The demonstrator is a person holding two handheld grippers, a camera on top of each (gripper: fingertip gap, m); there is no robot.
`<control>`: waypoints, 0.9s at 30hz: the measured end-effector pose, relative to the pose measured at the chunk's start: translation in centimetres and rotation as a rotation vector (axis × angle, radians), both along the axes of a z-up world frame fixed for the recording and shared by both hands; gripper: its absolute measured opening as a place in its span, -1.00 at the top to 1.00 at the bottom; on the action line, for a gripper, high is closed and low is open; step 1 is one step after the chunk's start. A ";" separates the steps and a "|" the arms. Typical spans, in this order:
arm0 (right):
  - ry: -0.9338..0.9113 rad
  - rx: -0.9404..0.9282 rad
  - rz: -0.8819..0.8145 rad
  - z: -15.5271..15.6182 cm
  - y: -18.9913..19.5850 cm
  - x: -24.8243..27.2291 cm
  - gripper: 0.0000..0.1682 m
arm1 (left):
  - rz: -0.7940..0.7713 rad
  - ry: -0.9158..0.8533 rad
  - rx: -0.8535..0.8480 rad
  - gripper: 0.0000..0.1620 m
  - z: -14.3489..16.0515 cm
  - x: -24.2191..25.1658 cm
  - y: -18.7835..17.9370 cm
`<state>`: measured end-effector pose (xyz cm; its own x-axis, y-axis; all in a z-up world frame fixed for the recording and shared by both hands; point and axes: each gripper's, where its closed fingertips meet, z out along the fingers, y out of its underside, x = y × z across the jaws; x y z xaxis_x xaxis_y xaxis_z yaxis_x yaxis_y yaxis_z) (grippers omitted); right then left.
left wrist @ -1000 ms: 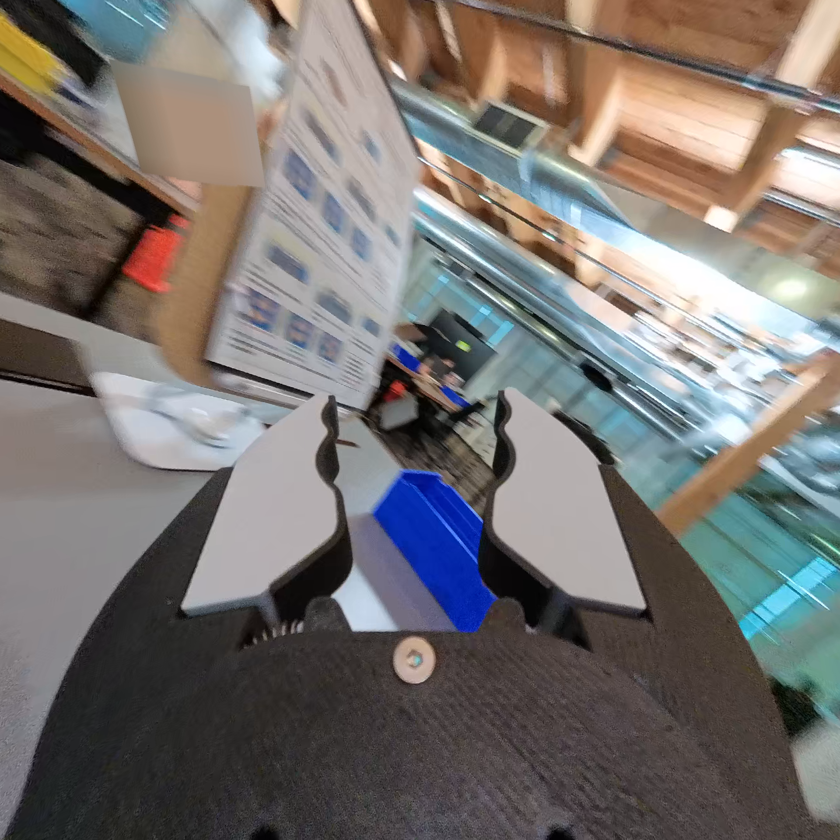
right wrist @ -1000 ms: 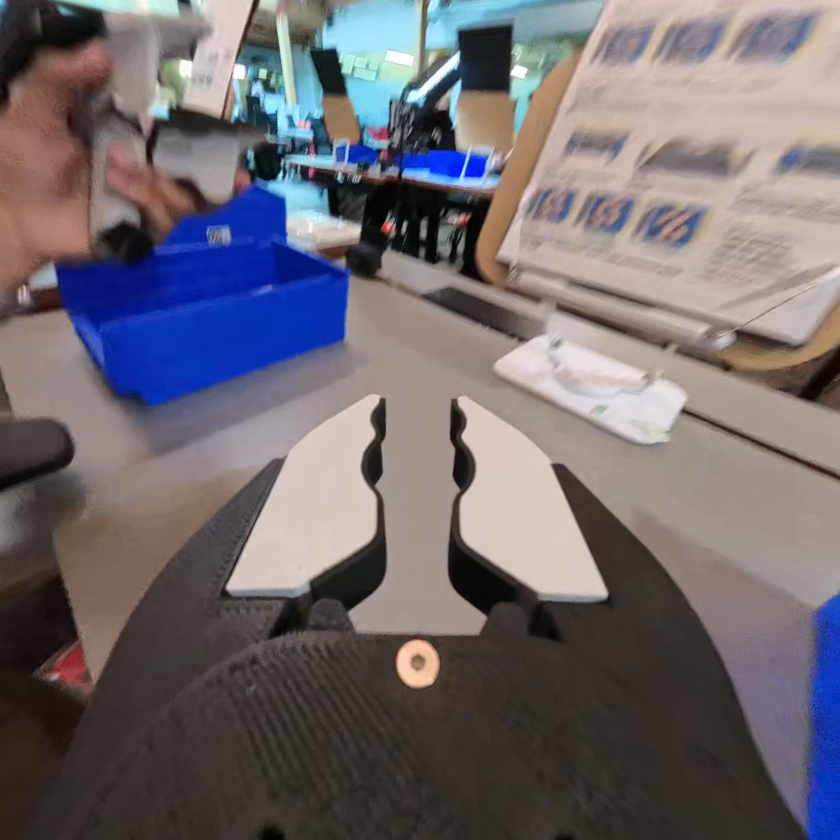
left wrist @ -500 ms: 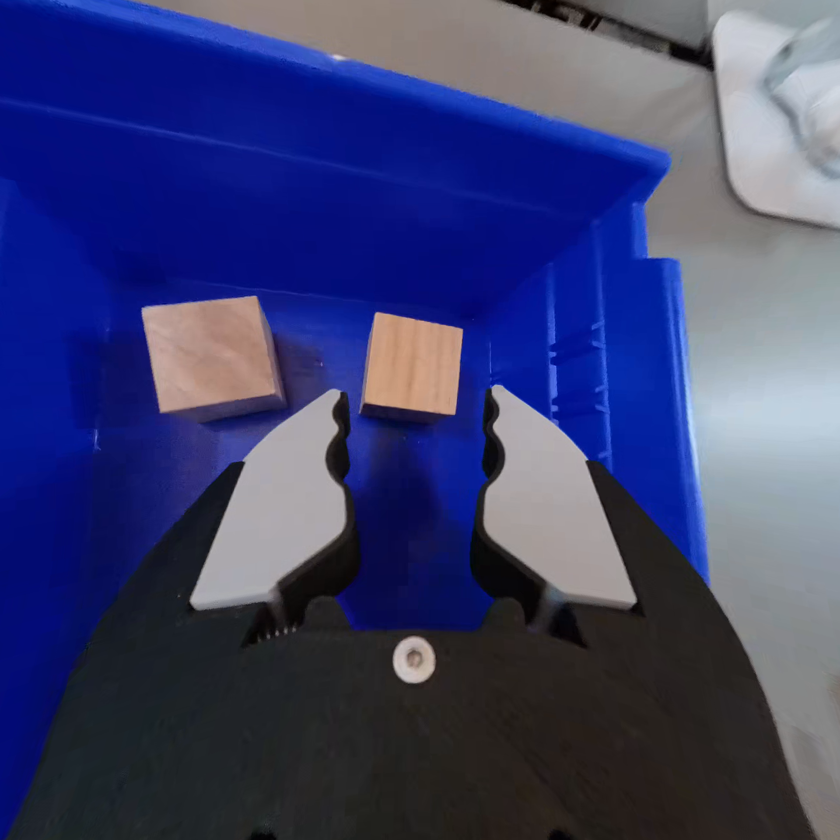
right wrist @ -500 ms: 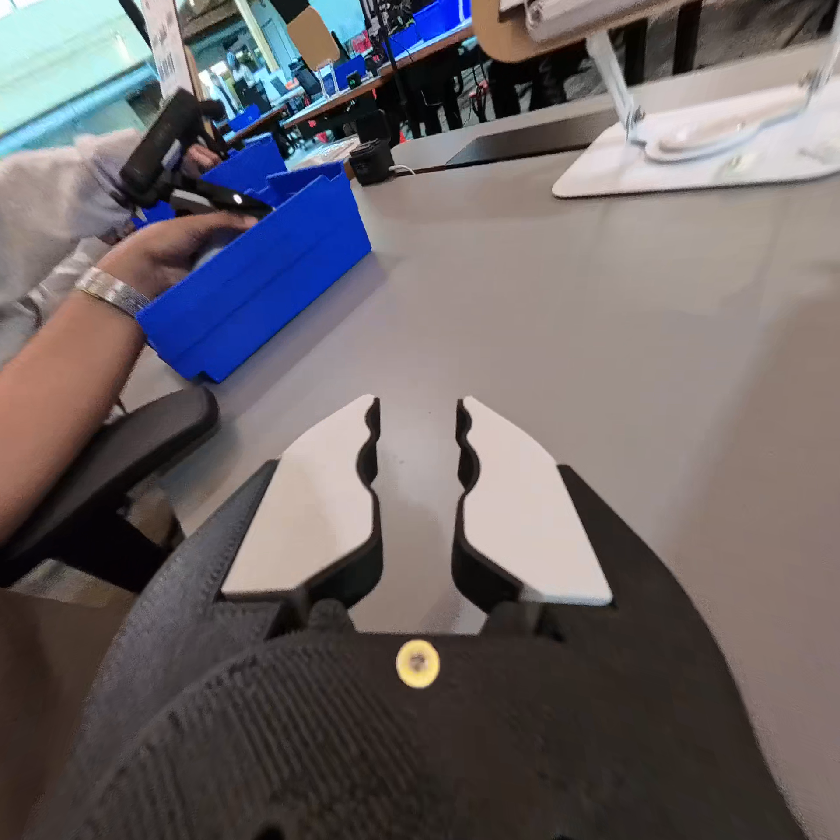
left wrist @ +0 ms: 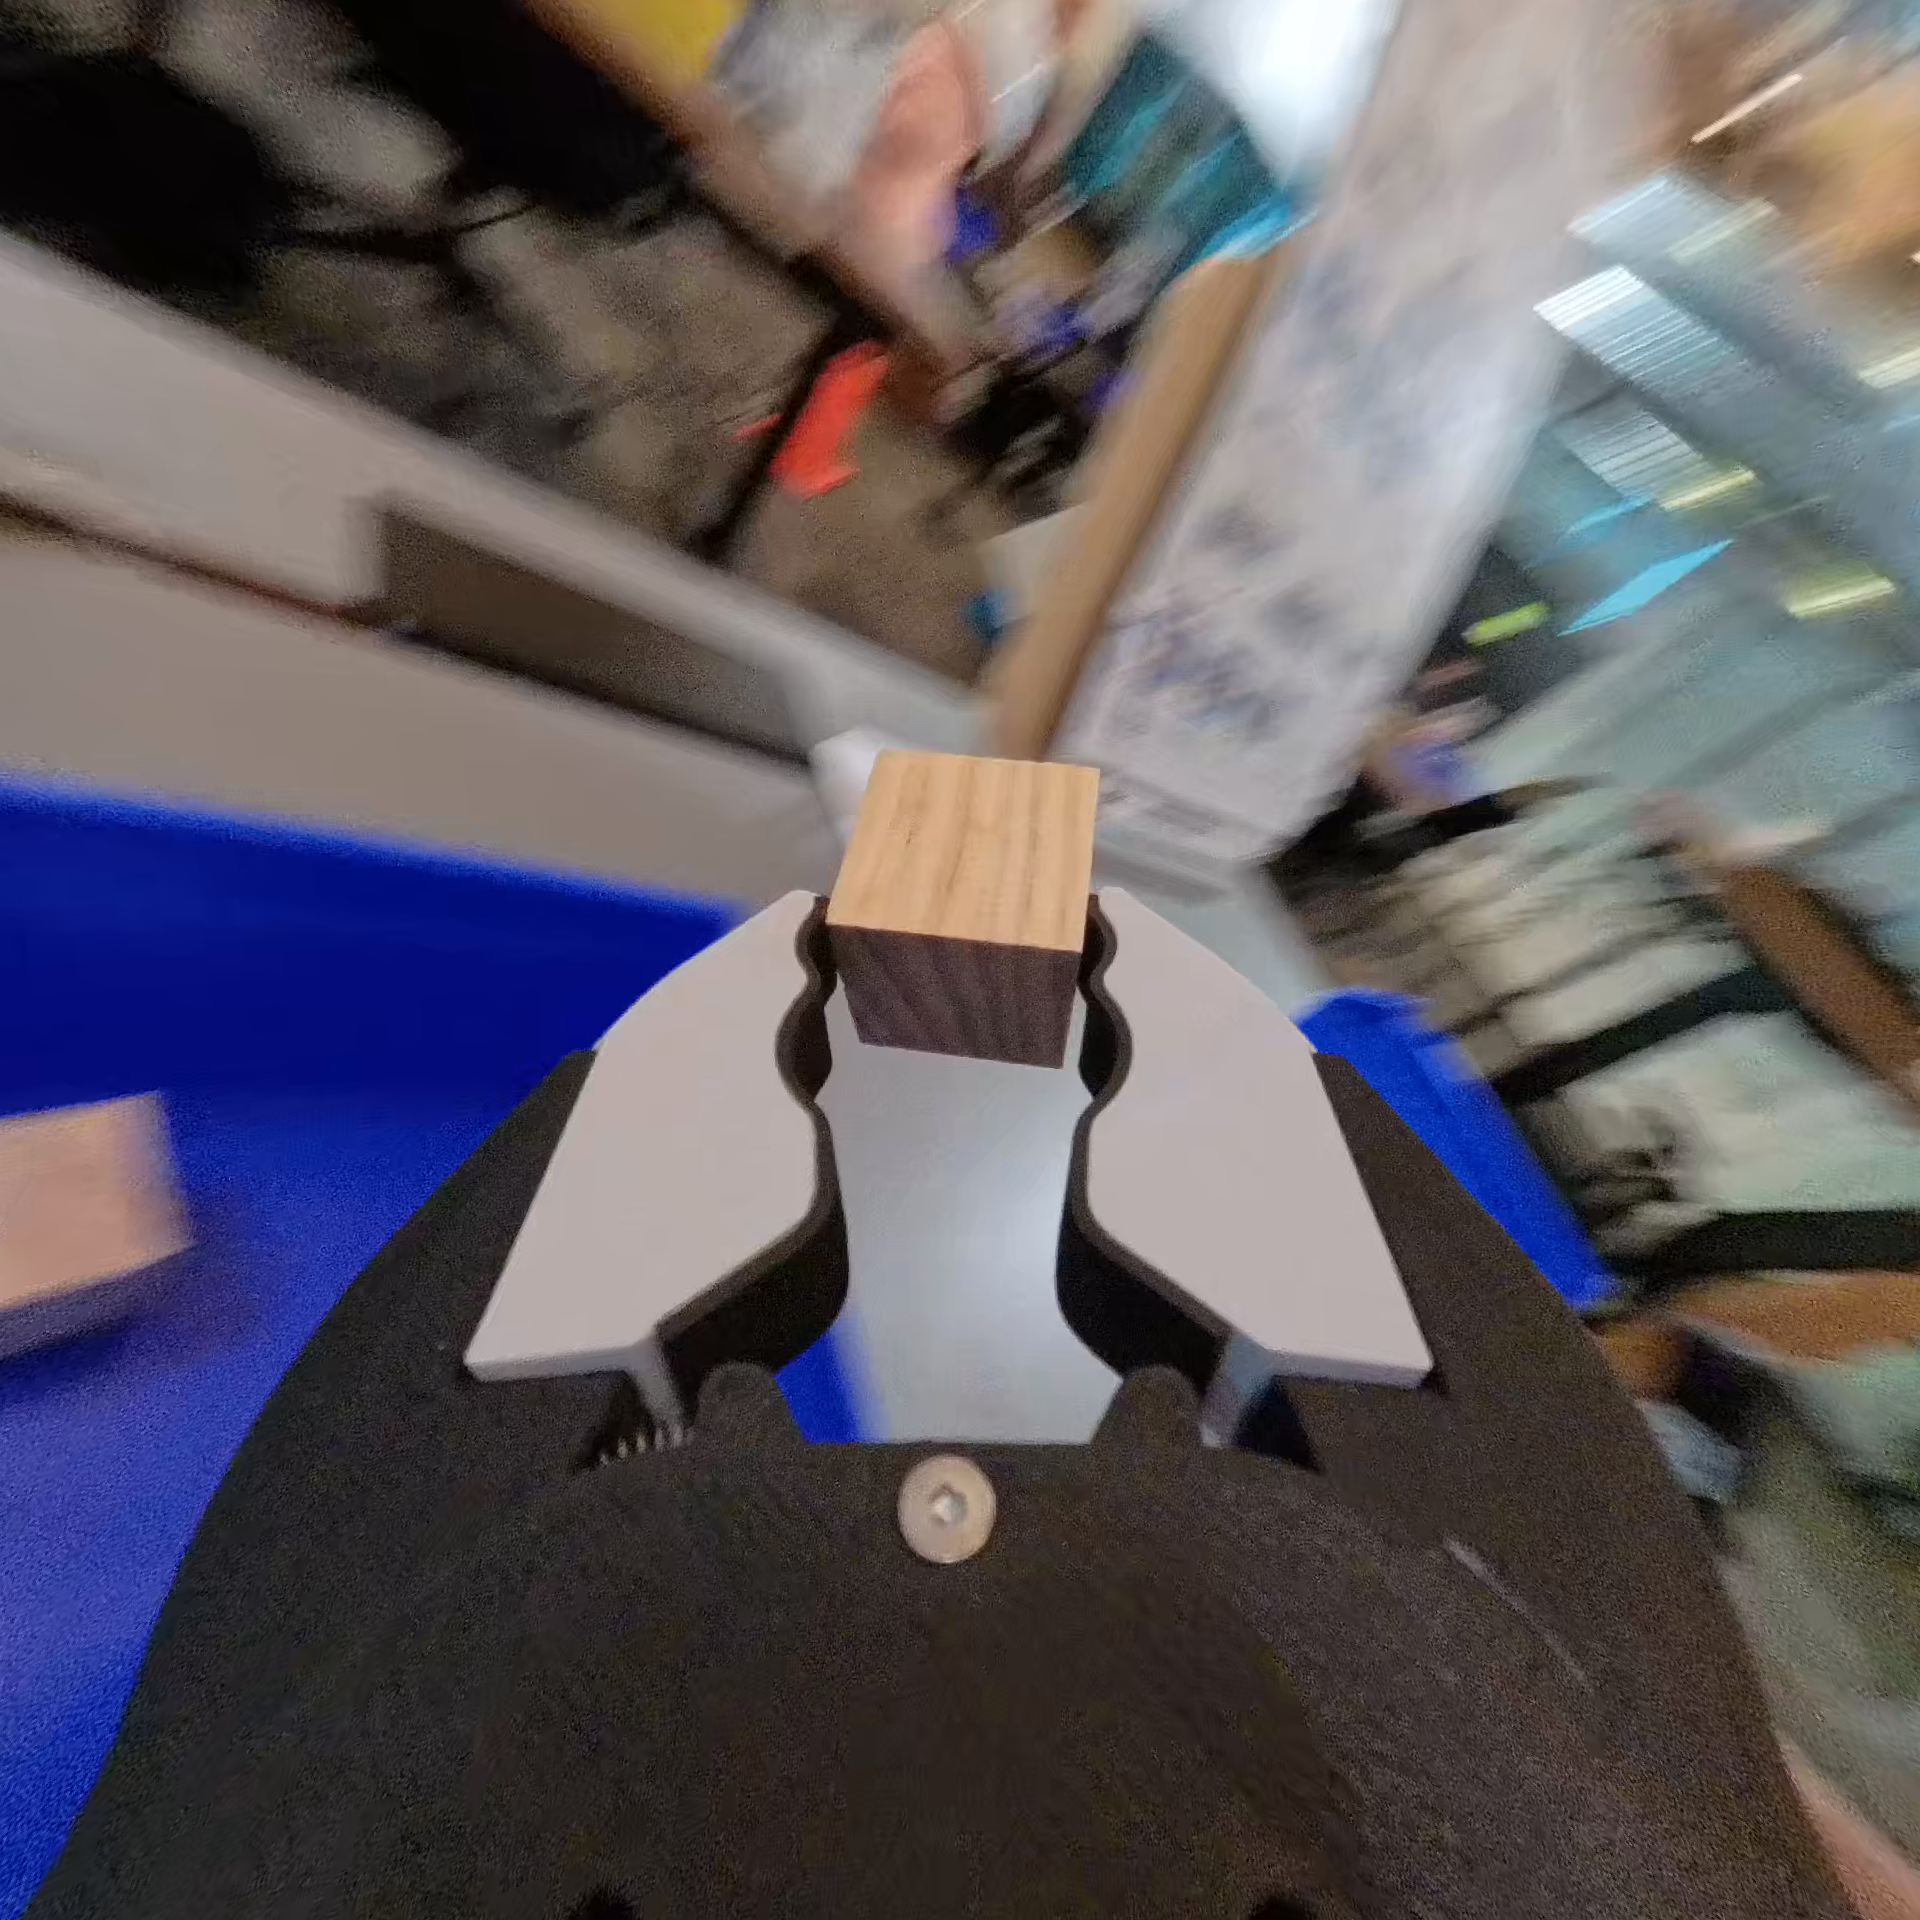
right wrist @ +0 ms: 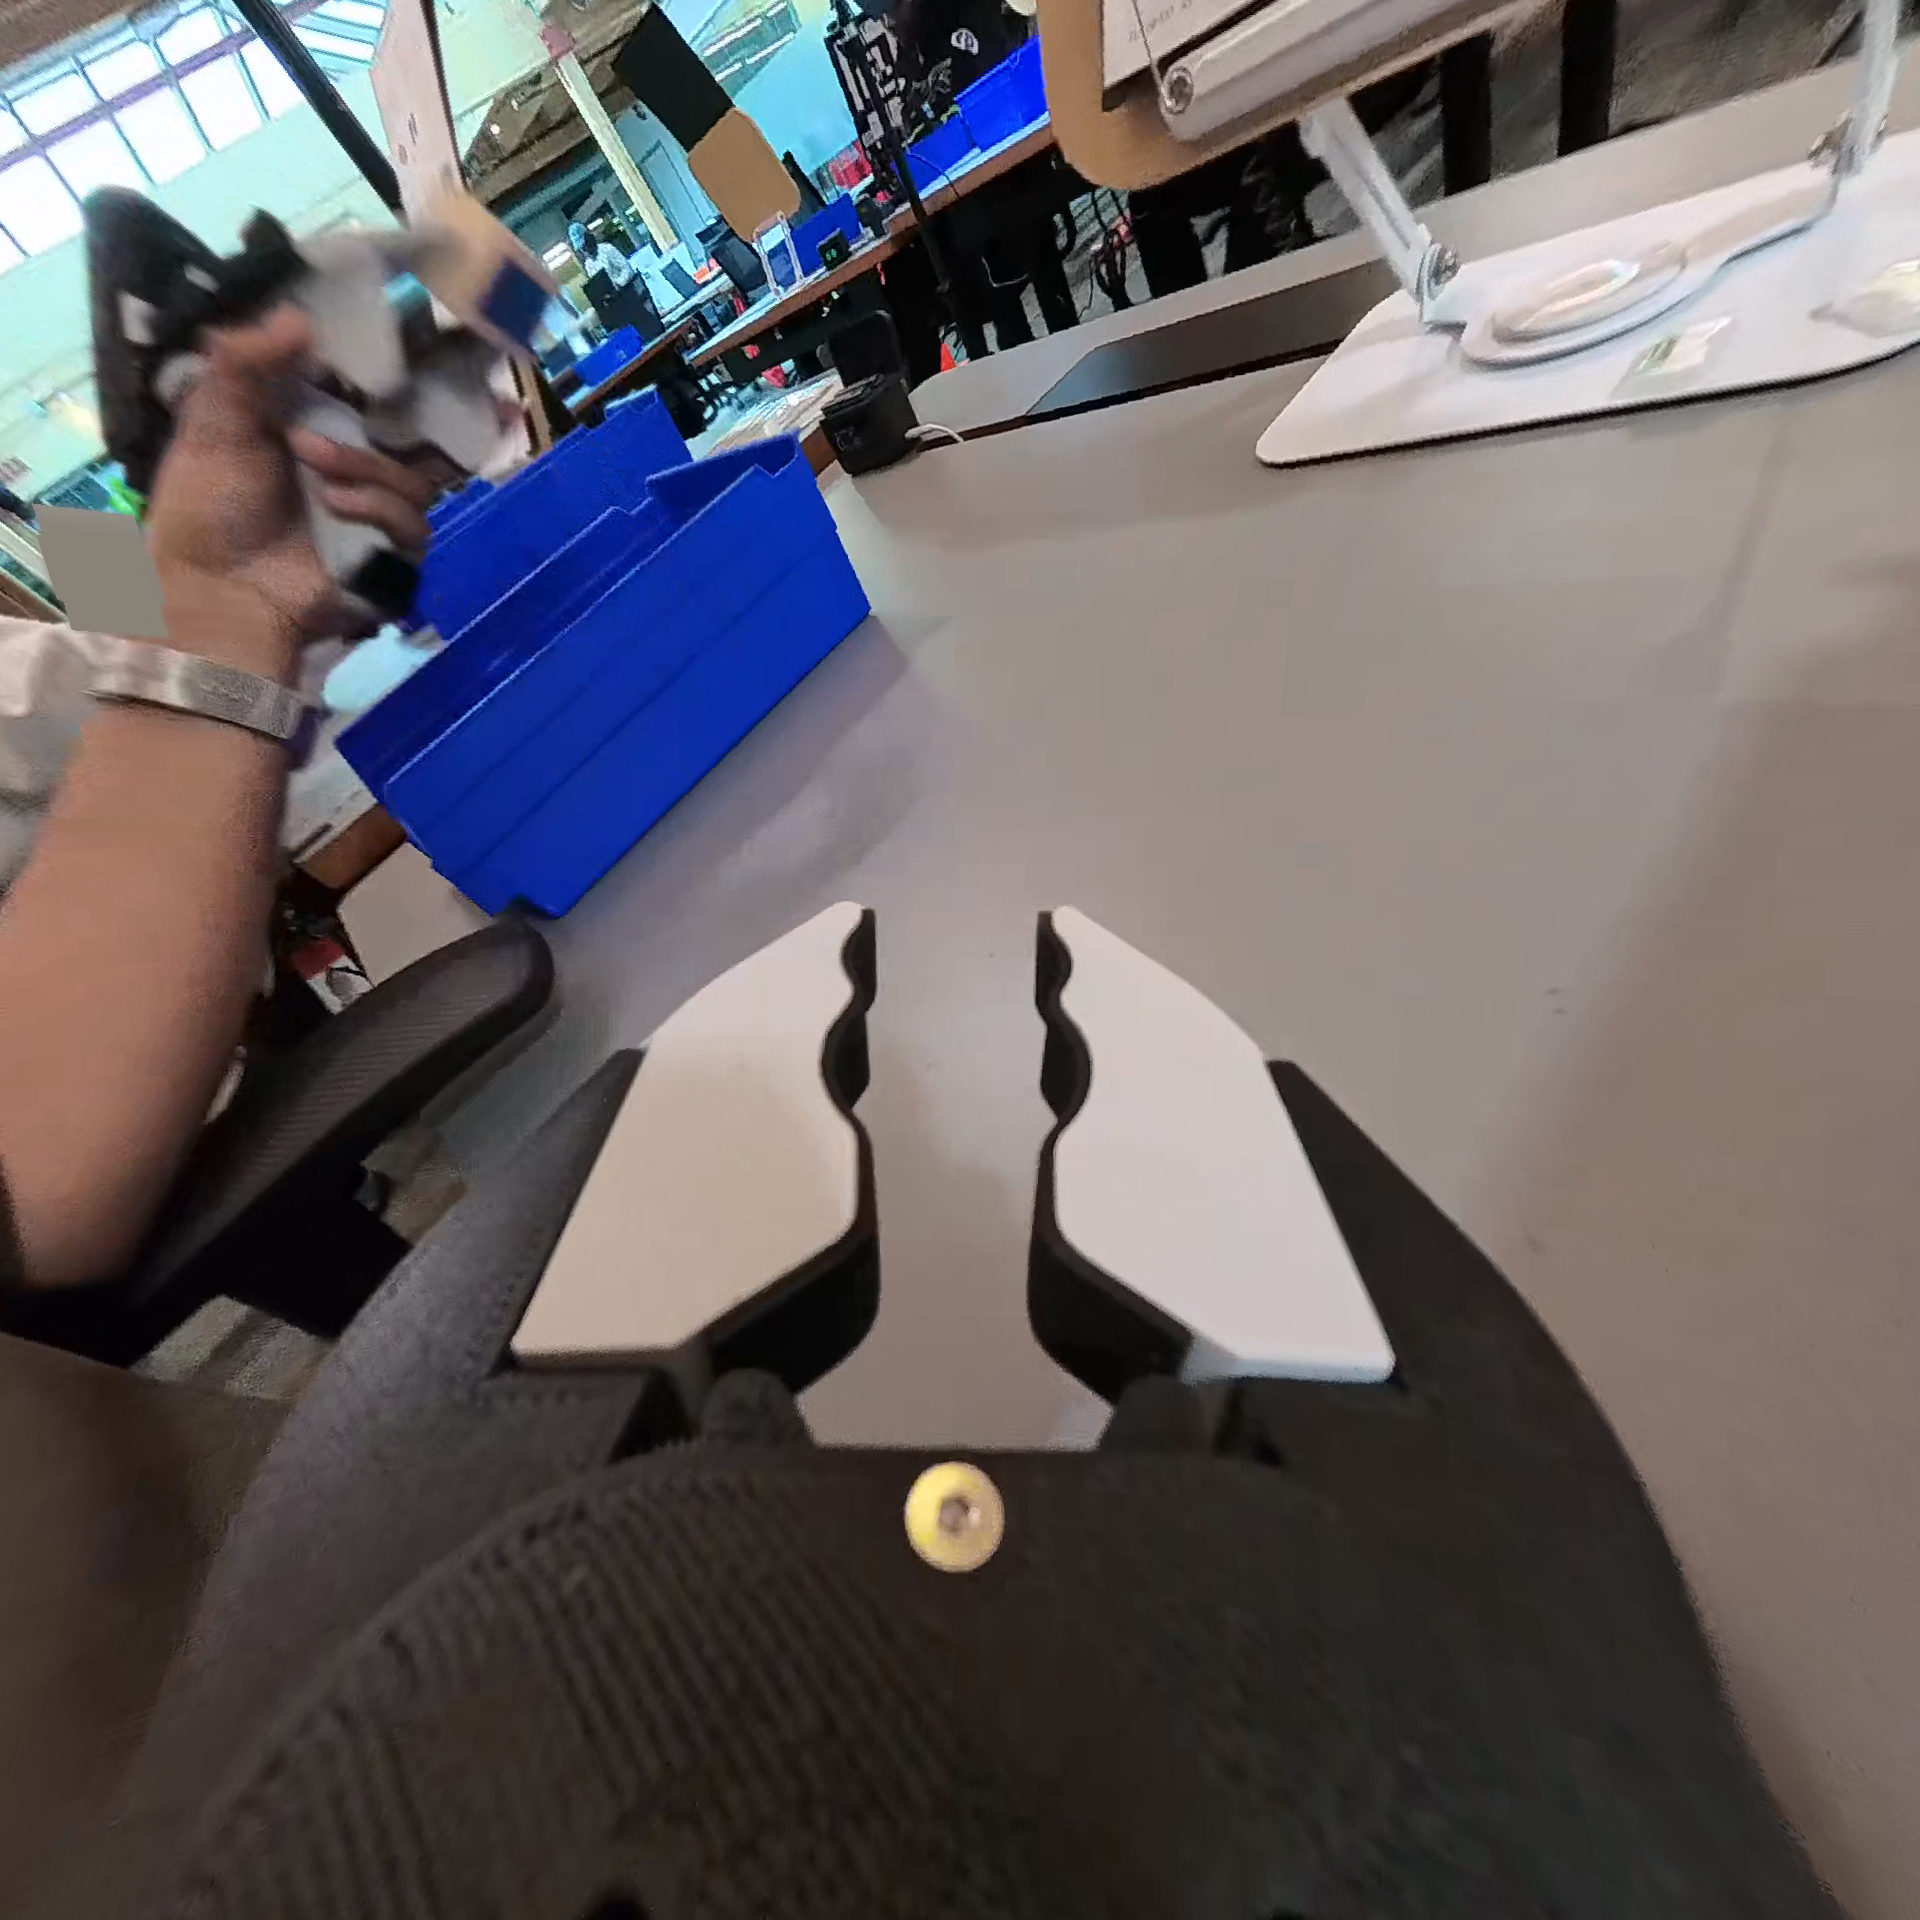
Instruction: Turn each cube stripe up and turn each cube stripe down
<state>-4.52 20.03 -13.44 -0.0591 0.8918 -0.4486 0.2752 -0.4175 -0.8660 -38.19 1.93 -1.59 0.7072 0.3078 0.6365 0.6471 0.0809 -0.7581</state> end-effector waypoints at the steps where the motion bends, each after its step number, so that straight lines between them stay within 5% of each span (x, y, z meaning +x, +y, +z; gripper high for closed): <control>1: 0.008 0.024 -0.003 0.2 0.0 -0.1 0.64 | -0.084 -0.015 0.159 0.43 3.1 1.8 0.3; 5: 0.066 0.159 -0.039 1.4 0.1 -0.3 0.56 | -0.470 -0.144 0.555 0.44 10.3 9.7 2.3; 10: 0.173 0.407 -0.121 3.8 0.9 -0.1 0.32 | -0.768 -0.371 0.604 0.44 11.1 18.8 9.2; 18: 0.393 0.593 -0.296 8.5 4.0 2.0 0.23 | -0.932 -0.717 0.390 0.44 1.2 30.1 19.5; 22: 0.364 0.671 -0.256 7.7 4.3 1.7 0.22 | -0.880 -0.898 0.365 0.43 -3.3 31.0 21.4; 27: 0.320 0.757 -0.206 6.3 3.7 0.9 0.22 | -0.919 -0.930 0.328 0.42 -5.4 32.9 21.4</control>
